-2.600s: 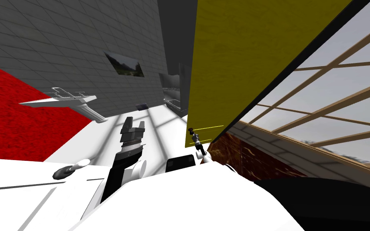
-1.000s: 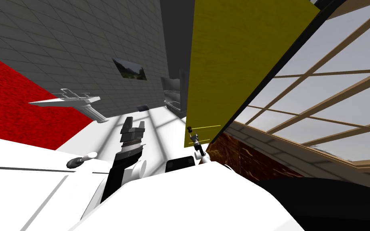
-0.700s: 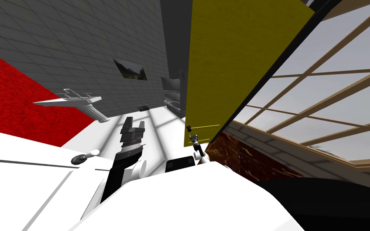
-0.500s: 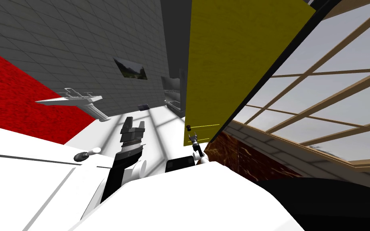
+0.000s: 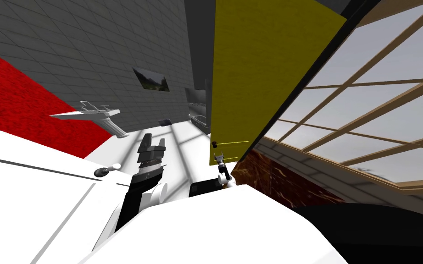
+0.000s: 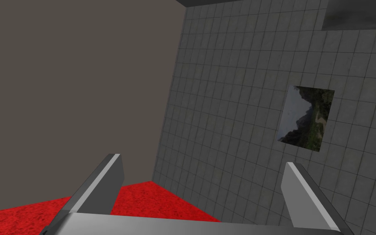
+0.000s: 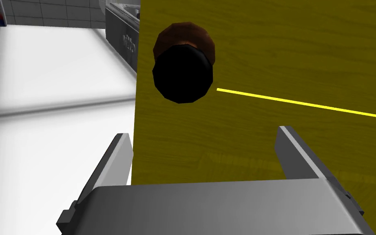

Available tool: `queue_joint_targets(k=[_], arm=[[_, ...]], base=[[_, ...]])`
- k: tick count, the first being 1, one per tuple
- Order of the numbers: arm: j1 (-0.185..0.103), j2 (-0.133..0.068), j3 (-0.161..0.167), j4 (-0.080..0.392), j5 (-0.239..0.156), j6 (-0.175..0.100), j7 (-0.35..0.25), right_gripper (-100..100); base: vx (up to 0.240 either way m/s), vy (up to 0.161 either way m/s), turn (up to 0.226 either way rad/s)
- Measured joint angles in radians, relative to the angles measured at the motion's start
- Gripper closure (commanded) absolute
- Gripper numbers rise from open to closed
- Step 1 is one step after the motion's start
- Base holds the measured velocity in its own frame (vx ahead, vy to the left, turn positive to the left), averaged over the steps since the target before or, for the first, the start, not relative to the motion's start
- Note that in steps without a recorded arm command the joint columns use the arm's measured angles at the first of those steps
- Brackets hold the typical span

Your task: Push the door open

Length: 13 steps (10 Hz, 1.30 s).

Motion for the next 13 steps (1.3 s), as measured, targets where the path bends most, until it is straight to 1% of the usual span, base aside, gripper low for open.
queue_joint_targets(k=[2, 4, 5, 6, 7, 8, 9, 10, 11, 12, 13], arm=[[0.018, 0.021, 0.012, -0.032, -0.021, 0.01, -0.056, -100], [0.018, 0.041, 0.02, -0.032, -0.038, 0.008, -0.099, -100], [0.024, 0.052, 0.024, -0.043, -0.045, 0.011, -0.115, -100], [0.025, 0.053, 0.025, -0.045, -0.046, 0.012, -0.119, -100], [0.029, 0.035, 0.024, -0.051, -0.046, 0.014, -0.119, -100], [0.022, 0.012, 0.021, -0.045, -0.048, 0.014, -0.122, -100], [0.011, -0.003, 0.018, -0.026, -0.049, 0.007, -0.127, -100], [0.015, -0.009, 0.017, -0.03, -0.05, 0.005, -0.126, -100], [0.019, -0.01, 0.016, -0.037, -0.05, 0.007, -0.124, -100], [0.018, -0.007, 0.015, -0.037, -0.051, 0.007, -0.124, -100], [0.016, 0.004, 0.013, -0.029, -0.052, 0.002, -0.126, -100]], base=[[-0.069, -0.038, 0.014], [-0.05, -0.022, 0.013], [-0.02, -0.01, 0.004], [0.076, 0.0, 0.017], [0.177, 0.014, 0.025], [0.203, 0.033, 0.034], [0.228, -0.002, 0.018], [0.225, -0.031, 0.024], [0.213, -0.004, 0.023], [0.213, 0.019, 0.01], [0.197, 0.007, 0.015]])
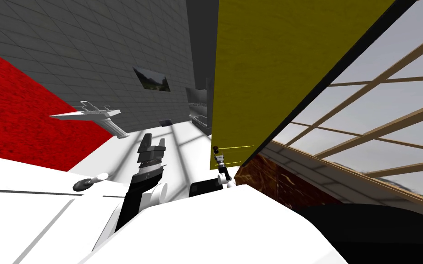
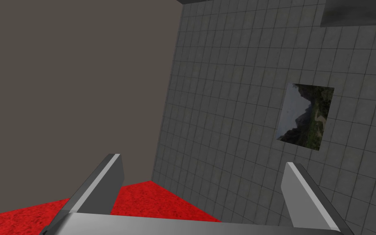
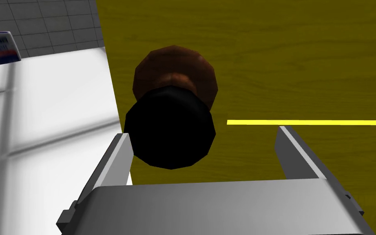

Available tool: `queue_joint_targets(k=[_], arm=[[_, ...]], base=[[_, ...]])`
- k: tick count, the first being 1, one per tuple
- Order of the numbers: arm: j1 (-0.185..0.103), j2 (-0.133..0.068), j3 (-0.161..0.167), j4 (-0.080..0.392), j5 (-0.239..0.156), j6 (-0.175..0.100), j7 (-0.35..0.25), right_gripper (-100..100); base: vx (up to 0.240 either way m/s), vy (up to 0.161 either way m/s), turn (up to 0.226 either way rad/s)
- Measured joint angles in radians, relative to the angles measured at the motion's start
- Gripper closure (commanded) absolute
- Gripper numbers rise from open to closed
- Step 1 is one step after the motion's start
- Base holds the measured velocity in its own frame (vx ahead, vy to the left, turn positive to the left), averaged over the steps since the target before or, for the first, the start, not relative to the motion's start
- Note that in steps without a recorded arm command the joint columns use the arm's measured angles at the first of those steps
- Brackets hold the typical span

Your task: Push the door open

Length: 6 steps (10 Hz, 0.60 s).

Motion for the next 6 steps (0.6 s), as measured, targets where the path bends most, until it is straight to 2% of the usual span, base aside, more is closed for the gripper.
queue_joint_targets(k=[1, 2, 6], arm=[[0.005, 0.018, -0.003, -0.006, -0.001, 0.002, 0.001, -100], [0.004, 0.021, -0.003, -0.007, -0.001, 0.004, 0.001, 100], [0.005, 0.018, -0.003, -0.006, -0.001, 0.002, 0.001, 100]], base=[[0.085, 0.0, 0.014], [-0.014, 0.001, -0.012], [-0.021, 0.0, -0.001]])
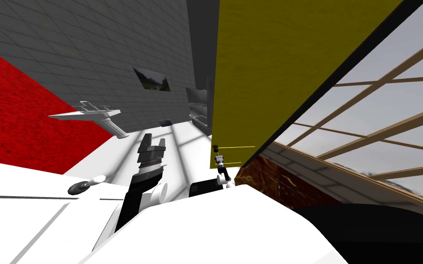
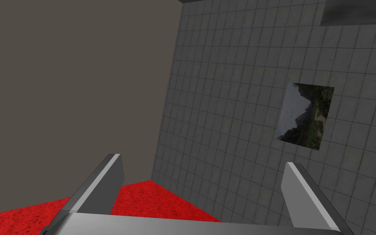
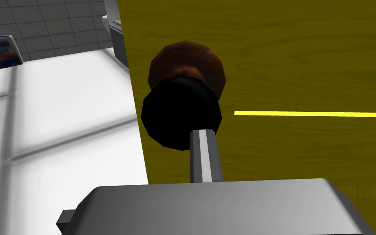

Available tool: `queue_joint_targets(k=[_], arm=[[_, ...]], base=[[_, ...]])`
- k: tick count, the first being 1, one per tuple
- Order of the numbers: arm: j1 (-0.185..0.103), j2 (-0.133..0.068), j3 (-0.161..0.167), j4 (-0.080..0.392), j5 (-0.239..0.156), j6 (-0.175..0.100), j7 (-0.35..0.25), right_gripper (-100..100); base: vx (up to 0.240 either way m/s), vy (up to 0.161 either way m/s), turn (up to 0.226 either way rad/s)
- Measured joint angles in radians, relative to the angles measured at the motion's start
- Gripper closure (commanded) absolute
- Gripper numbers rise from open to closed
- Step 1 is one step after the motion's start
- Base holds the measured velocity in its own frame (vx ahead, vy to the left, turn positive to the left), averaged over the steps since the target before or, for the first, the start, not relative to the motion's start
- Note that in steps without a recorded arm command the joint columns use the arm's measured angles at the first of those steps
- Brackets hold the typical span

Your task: Push the door open

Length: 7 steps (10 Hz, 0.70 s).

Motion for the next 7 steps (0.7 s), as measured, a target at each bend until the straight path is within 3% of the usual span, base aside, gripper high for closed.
queue_joint_targets(k=[1, 2, 4, 5, 7], arm=[[0.0, 0.0, 0.0, 0.0, 0.0, 0.0, 0.0, 100], [0.0, 0.0, 0.0, 0.0, 0.0, 0.0, 0.0, -100], [0.004, -0.026, -0.001, -0.002, -0.004, -0.004, 0.0, -100], [0.004, -0.025, -0.004, -0.006, -0.007, -0.002, 0.001, -100], [0.004, 0.014, -0.009, -0.012, -0.013, 0.004, 0.004, -100]], base=[[0.0, 0.0, 0.0], [-0.095, 0.035, -0.046], [-0.241, 0.056, -0.078], [-0.224, 0.092, -0.069], [-0.122, 0.046, -0.024]])
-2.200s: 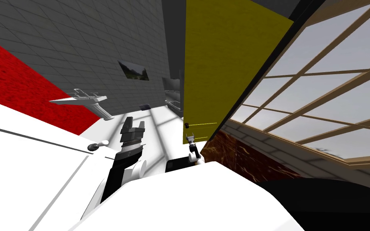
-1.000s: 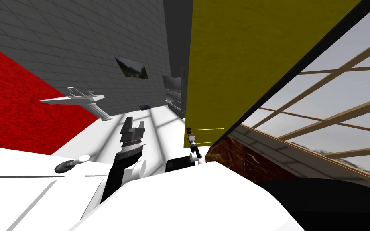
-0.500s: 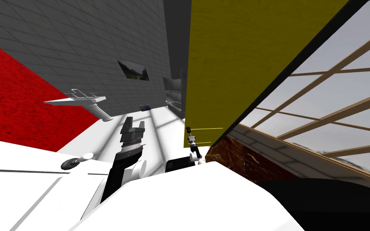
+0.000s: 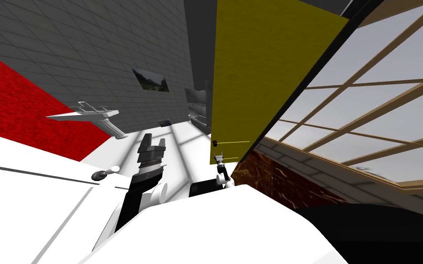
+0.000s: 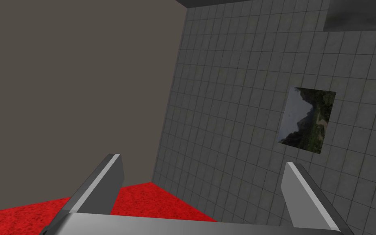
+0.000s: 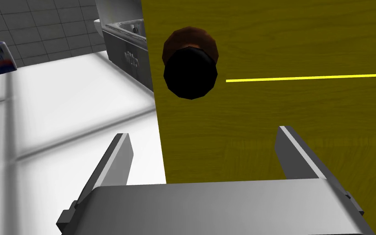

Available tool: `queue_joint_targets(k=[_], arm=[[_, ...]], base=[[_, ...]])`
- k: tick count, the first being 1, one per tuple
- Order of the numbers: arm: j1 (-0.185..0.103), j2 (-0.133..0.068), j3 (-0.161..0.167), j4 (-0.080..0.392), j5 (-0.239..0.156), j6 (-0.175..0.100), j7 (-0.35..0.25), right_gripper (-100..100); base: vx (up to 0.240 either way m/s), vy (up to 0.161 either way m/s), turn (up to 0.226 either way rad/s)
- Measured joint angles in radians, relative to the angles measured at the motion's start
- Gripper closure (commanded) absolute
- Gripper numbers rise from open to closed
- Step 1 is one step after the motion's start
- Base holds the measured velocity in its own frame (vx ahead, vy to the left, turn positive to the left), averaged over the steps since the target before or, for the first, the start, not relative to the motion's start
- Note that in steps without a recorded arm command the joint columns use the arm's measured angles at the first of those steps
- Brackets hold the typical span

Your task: Push the door open

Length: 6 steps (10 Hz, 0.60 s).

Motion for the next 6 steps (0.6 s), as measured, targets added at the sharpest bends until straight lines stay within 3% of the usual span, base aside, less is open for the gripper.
queue_joint_targets(k=[1, 3, 6], arm=[[0.0, 0.002, 0.0, 0.0, 0.0, 0.001, 0.0, -100], [0.006, -0.033, -0.002, -0.009, -0.001, 0.001, -0.003, -100], [-0.001, -0.053, -0.005, 0.012, -0.002, -0.018, -0.008, -100]], base=[[0.076, 0.005, 0.03], [0.193, -0.005, 0.028], [0.224, 0.015, 0.027]])
